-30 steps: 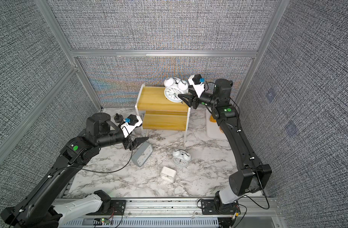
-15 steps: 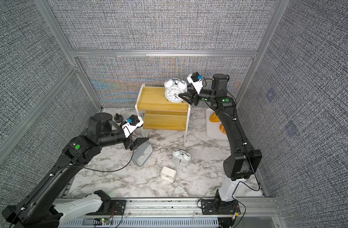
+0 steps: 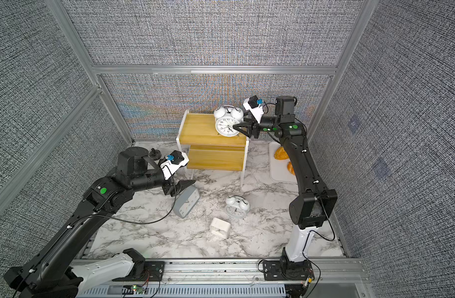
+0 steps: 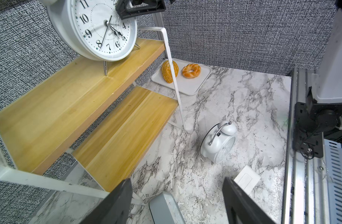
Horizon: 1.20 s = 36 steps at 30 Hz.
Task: Place the alarm clocks on the shelf by style
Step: Place the alarm on the shelf.
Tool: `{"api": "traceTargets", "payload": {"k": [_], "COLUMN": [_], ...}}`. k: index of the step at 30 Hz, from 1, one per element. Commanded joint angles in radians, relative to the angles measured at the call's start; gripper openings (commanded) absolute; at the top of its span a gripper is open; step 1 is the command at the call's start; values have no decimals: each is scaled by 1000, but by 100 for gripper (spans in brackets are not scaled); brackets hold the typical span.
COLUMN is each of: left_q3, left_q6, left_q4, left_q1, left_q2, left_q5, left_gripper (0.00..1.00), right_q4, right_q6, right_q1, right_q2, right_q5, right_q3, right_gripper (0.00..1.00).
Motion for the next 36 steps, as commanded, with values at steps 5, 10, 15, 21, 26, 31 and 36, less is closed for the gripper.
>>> {"api": "traceTargets", "payload": {"k": [5,10,15,21,26,31,36], "left_q3": [5,5,6,8,8,8,6], "left_q6": [5,5,6,8,12,12,12], "left_q4": [0,0,-4,-6,-9,-9,-11], "left_q1": [1,1,1,1,1,1,1], "left_q2": [3,7,10,12,12,12,9], "left_q5": [7,11,15,20,22,24,27], "left_gripper": [79,79,79,79,79,79,79], "right_q4": [-27,-18,-11,2,49,67,113], "right_q6": [-29,-22,-16,-4,12,25,62], "right_q1": [-5,-5,-6,-7,-7,-7,-5], "right_q2": [-4,0,-3,-12,-50,-60,-90], "right_q5": [-34,-25,-7,5,34,62,118], "right_q3": [-4,-4,0,-4,-46,-61,-100], "right_gripper": [61,73,78,85,89,89,90]}}
